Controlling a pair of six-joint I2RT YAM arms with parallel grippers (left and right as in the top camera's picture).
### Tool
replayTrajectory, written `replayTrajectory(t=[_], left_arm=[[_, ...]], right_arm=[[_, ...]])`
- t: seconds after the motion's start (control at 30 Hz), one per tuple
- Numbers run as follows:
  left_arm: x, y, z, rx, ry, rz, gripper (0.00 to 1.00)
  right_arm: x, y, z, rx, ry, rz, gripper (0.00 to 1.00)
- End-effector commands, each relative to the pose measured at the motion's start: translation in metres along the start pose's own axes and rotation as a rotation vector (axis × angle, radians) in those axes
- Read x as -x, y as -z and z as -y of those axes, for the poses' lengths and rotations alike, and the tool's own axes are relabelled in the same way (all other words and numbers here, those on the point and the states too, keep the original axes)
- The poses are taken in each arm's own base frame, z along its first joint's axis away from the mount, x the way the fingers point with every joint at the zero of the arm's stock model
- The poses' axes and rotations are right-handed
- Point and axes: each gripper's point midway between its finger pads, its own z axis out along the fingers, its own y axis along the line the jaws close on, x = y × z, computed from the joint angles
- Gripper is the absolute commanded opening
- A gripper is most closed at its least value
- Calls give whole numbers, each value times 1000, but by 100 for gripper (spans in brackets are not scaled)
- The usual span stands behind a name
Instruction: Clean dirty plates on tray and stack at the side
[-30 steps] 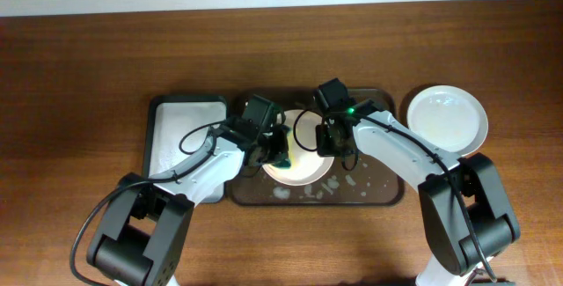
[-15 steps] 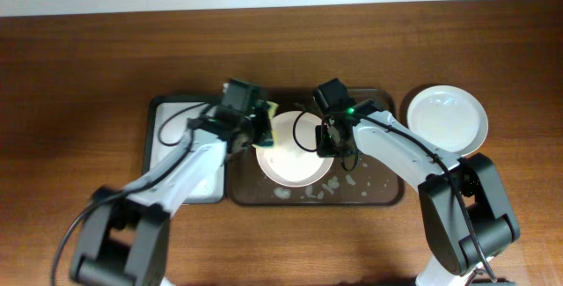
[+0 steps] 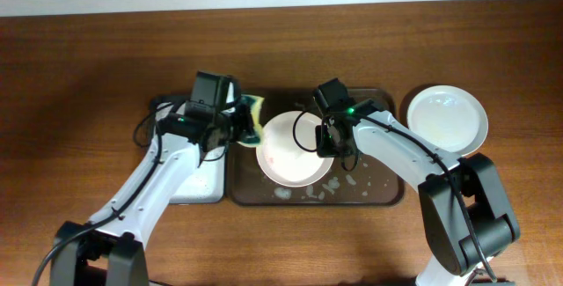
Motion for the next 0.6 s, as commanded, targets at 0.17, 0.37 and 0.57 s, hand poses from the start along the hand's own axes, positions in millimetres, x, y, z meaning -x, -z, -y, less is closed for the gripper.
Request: replayTrajectory(t=[0.17, 0.37, 0.57], left_arm=[[-42, -53, 42, -169, 30, -186, 0], [-74, -86, 49, -203, 50, -300, 0], [-89, -97, 27, -98, 64, -341, 0]], right_arm=[[-5, -5, 6, -25, 3, -21, 4], [-6, -5, 7, -26, 3, -23, 4], [-6, -5, 7, -26, 3, -23, 4]])
